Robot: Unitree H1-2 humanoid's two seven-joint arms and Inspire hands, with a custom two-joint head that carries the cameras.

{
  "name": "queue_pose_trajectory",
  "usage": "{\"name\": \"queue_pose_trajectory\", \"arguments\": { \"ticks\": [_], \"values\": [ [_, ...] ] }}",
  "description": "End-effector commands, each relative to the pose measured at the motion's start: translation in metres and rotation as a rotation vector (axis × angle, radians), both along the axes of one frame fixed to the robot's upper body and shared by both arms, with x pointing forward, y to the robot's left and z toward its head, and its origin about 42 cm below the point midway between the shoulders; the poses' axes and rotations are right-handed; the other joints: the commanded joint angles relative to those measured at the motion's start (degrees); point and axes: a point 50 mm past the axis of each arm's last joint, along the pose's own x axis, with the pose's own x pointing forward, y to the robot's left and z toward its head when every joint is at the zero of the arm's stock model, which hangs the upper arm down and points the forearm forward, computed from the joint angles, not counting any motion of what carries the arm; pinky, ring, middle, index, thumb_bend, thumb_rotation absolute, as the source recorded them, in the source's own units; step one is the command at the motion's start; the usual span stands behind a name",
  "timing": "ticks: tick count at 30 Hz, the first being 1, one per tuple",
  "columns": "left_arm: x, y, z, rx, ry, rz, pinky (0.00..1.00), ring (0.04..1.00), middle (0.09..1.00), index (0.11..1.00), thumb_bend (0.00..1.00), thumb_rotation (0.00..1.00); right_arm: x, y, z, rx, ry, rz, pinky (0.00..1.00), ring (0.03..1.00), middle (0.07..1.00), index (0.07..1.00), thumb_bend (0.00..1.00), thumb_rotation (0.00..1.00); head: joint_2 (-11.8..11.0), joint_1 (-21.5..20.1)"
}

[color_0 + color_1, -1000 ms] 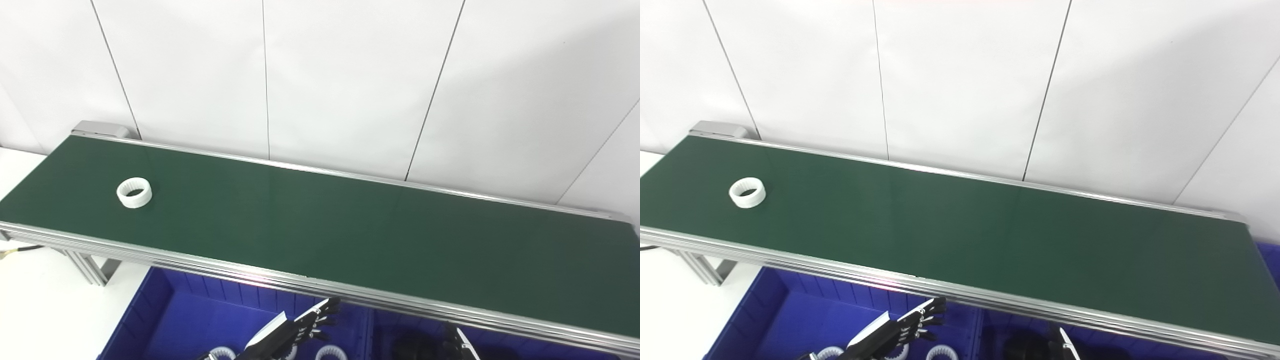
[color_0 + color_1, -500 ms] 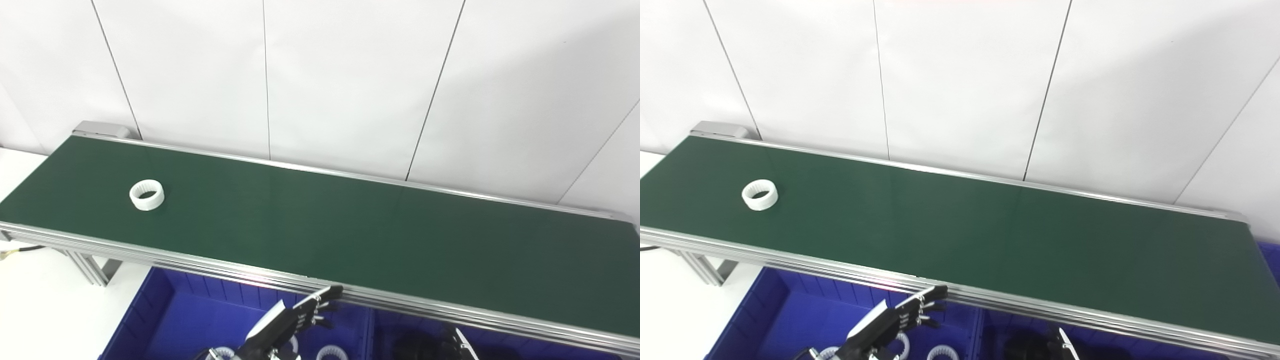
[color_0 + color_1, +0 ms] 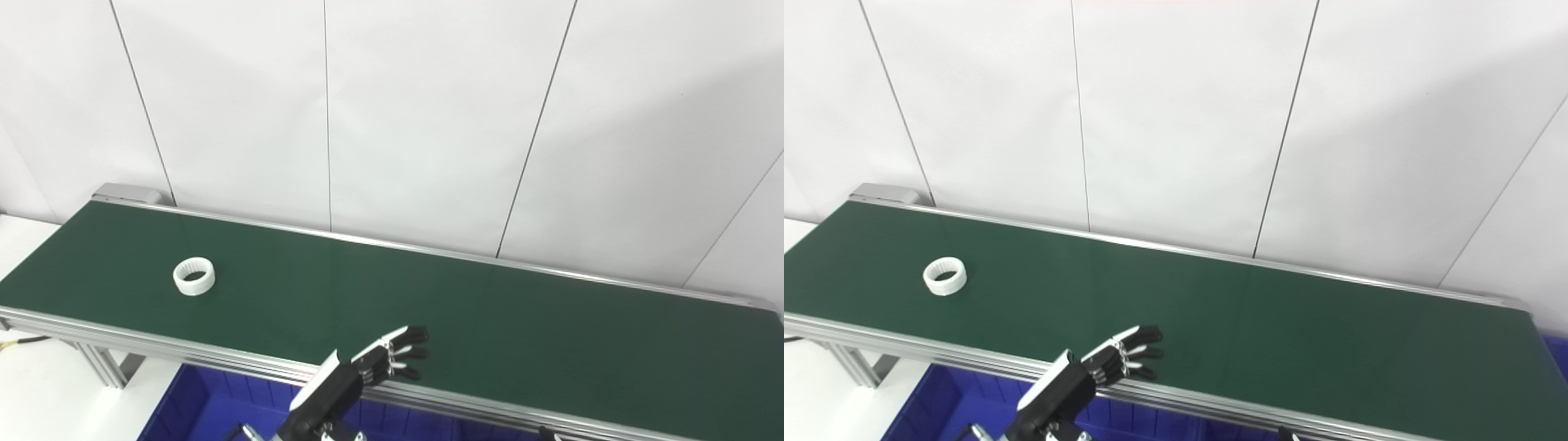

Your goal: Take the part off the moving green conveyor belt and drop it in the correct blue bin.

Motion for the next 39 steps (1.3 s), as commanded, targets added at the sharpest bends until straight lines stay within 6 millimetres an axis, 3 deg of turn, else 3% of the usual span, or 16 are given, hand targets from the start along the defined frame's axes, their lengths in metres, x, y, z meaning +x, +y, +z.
{"name": "queue_pose_trajectory", "arguments": {
  "ticks": [1,7,17,27,30,33,39],
  "values": [
    [0.009,0.003,0.016,0.002,-0.058,0.019,0.73,0.858,0.921,0.916,1.0,0.29,0.006,0.0,0.01,0.019,-0.076,0.007,0.79,0.876,0.925,0.955,0.78,0.23,-0.1,0.1],
    [0.029,0.01,0.025,0.08,-0.102,0.115,0.74,0.872,0.933,0.933,1.0,0.42,0.009,-0.001,0.008,0.012,-0.081,0.009,0.78,0.872,0.921,0.948,0.78,0.23,-0.6,0.7],
    [0.069,0.015,0.021,0.192,-0.091,0.298,0.85,0.953,0.998,0.978,0.94,0.52,0.013,-0.002,0.005,0.027,-0.103,0.011,0.78,0.871,0.92,0.943,0.78,0.24,-1.0,0.9],
    [0.102,0.034,0.02,0.438,-0.159,0.525,0.89,0.97,0.996,0.993,0.93,0.66,0.015,-0.003,0.002,0.036,-0.116,0.014,0.77,0.866,0.913,0.932,0.78,0.23,-1.4,0.9],
    [0.111,0.041,0.02,0.491,-0.175,0.573,0.9,0.963,1.0,0.997,0.92,0.66,0.015,-0.003,0.002,0.038,-0.118,0.015,0.77,0.865,0.912,0.93,0.78,0.22,-1.3,0.8],
    [0.119,0.045,0.02,0.583,-0.207,0.625,0.84,0.928,0.999,0.997,0.93,0.66,0.015,-0.003,0.001,0.044,-0.114,0.017,0.78,0.871,0.915,0.934,0.78,0.2,-1.4,0.8],
    [0.132,0.051,0.024,0.728,-0.243,0.709,0.92,0.935,0.999,0.997,0.92,0.64,0.017,-0.004,0.001,0.03,-0.112,0.016,0.78,0.863,0.91,0.926,0.79,0.25,-1.5,0.9]
  ]
}}
